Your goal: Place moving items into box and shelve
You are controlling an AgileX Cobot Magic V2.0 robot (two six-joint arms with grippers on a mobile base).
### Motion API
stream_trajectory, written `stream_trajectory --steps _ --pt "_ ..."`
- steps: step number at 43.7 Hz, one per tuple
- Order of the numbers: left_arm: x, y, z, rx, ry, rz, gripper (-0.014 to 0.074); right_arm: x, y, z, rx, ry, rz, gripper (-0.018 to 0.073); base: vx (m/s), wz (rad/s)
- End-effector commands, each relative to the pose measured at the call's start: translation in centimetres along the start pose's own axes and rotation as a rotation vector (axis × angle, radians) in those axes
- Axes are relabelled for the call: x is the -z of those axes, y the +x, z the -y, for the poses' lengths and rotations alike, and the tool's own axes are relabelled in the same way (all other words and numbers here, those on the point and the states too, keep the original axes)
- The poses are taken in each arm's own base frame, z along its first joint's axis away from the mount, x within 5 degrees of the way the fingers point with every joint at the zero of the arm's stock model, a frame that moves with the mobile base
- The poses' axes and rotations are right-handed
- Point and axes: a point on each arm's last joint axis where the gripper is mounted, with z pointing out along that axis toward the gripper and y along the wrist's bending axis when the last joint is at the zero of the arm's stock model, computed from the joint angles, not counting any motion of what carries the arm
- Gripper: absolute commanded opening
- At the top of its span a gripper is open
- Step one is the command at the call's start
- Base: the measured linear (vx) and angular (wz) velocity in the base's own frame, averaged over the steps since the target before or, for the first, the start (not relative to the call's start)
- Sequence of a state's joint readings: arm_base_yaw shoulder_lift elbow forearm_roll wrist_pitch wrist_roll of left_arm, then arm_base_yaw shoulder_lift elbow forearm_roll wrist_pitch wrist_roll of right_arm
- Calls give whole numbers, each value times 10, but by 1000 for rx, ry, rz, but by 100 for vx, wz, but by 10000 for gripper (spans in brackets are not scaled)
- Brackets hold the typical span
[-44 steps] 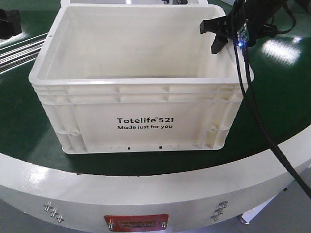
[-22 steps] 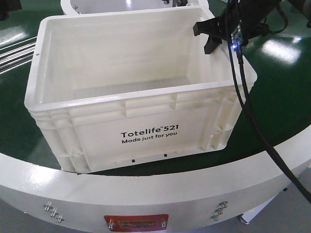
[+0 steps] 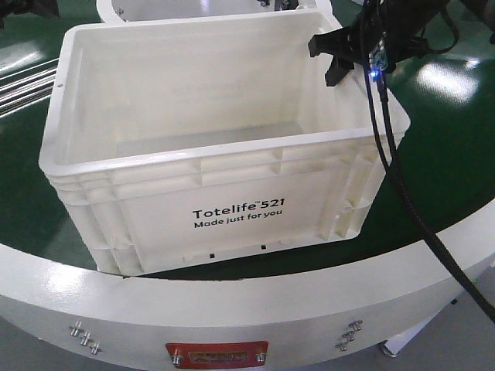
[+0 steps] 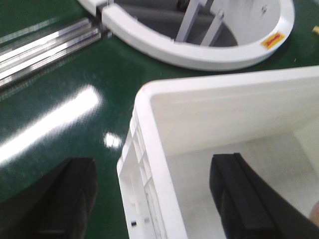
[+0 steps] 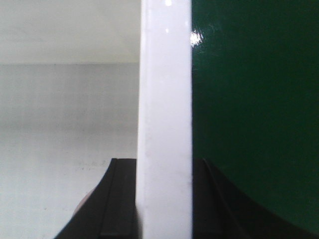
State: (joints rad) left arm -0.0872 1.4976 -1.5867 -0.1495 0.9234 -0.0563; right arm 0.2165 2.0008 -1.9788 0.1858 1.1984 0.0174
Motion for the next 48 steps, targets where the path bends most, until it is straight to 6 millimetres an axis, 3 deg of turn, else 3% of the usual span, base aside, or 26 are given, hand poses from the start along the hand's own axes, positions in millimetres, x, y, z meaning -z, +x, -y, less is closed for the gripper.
stream_trajectory --steps 1,6,7,8,25,37,38,44,48 --pt "12 -13 8 54 37 26 575 28 -4 -14 2 -118 80 -4 0 0" --pt "1 -12 8 75 44 -44 575 28 -4 -14 6 -118 85 -4 0 0" --pt "-20 -2 11 117 84 -191 568 28 -5 -14 23 -118 97 -4 0 0" --pt "-22 -1 11 118 88 -200 565 28 -6 -14 23 -118 99 -4 0 0" --pt "-42 10 34 66 117 -285 467 28 -6 -14 24 -117 99 -4 0 0" --pt "-61 17 38 63 87 -351 384 28 -5 -14 24 -118 92 -4 0 0" --pt "-73 25 37 86 51 -420 169 28 -4 -14 24 -119 85 -4 0 0" --pt "-74 25 37 61 56 -420 12 28 -5 -14 24 -119 86 -4 0 0" --pt "-74 25 37 22 65 -417 -10 28 -5 -14 24 -119 86 -4 0 0"
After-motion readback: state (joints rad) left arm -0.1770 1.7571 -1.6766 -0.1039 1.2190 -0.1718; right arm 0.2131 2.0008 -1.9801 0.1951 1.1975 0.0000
